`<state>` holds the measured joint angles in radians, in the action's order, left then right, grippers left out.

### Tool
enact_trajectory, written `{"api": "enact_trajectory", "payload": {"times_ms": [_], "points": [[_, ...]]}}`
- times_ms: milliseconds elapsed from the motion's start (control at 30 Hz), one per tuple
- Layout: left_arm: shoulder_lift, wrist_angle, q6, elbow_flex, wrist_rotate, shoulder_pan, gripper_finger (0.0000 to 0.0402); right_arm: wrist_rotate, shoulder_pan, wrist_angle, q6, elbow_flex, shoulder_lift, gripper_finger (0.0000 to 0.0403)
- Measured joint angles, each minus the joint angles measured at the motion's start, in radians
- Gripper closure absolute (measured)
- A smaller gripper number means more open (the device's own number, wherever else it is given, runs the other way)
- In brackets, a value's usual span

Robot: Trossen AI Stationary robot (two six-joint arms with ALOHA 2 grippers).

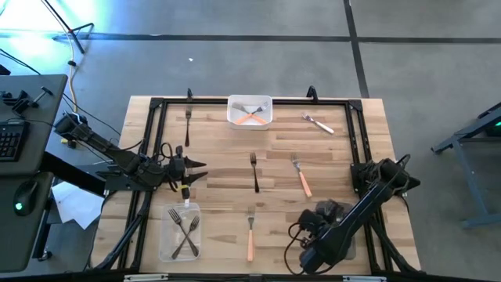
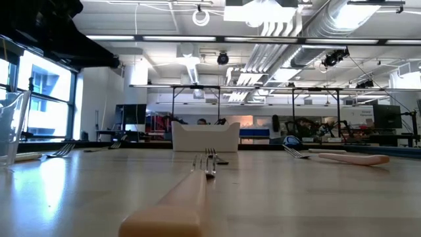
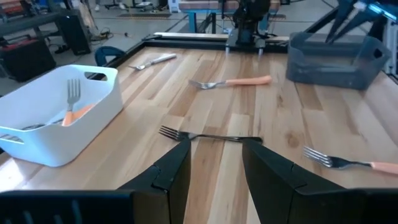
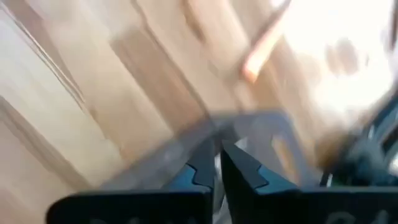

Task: Sort silverware by color (type)
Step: Put the right orange fork into the white bin

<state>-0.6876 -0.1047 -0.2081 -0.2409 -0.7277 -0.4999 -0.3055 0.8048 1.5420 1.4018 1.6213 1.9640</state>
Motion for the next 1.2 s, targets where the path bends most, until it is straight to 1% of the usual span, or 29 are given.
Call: {"api": "enact_trajectory", "payload": {"times_ms": [100, 233, 333, 433, 467, 533, 667, 733, 767, 867, 967, 1100, 1200], "points": [[0.000, -0.004, 0.000, 0.000, 0.023, 0.000, 0.0268, -0.143, -0.012, -0.056, -0.104, 0.000, -0.032, 0.0388], [0.000, -0.015, 0.000, 0.000, 0.041, 0.000, 0.0268, -0.309, -0.044, -0.215, -0.304, 0.000, -0.072, 0.0400], [-0.004, -0.023, 0.002, 0.000, 0.046, 0.000, 0.0268, -0.369, -0.084, -0.332, -0.491, 0.000, -0.083, 0.0401], [-0.013, -0.026, 0.011, 0.000, 0.047, 0.000, 0.0268, -0.368, -0.140, -0.486, -0.690, -0.020, -0.083, 0.0402], [-0.018, -0.026, 0.010, 0.000, 0.047, 0.000, 0.0268, -0.354, -0.166, -0.565, -0.765, -0.044, -0.084, 0.0402], [-0.030, -0.027, 0.010, 0.000, 0.047, 0.000, 0.0268, -0.293, -0.216, -0.734, -0.917, -0.109, -0.085, 0.0403], [-0.060, -0.030, 0.003, -0.001, 0.048, 0.000, 0.0268, -0.080, -0.328, -1.166, -1.171, -0.268, -0.086, 0.0403], [-0.074, -0.028, -0.004, -0.001, 0.049, 0.000, 0.0268, 0.009, -0.380, -1.336, -1.256, -0.343, -0.086, 0.0403], [-0.080, -0.027, -0.015, -0.001, 0.054, 0.000, 0.0268, 0.037, -0.402, -1.402, -1.287, -0.374, -0.086, 0.0403], [-0.093, -0.029, -0.042, -0.001, 0.095, 0.000, 0.0268, 0.075, -0.462, -1.517, -1.345, -0.437, -0.086, 0.0403], [-0.107, -0.030, -0.051, -0.001, 0.097, 0.000, 0.0268, 0.099, -0.508, -1.574, -1.379, -0.478, -0.086, 0.0403], [-0.126, -0.033, -0.051, -0.001, 0.097, 0.007, 0.0268, 0.190, -0.549, -1.730, -1.452, -0.520, -0.086, 0.0403], [-0.139, -0.035, -0.045, -0.001, 0.096, 0.018, 0.0268, 0.230, -0.573, -1.844, -1.504, -0.552, -0.087, 0.0403]]}}
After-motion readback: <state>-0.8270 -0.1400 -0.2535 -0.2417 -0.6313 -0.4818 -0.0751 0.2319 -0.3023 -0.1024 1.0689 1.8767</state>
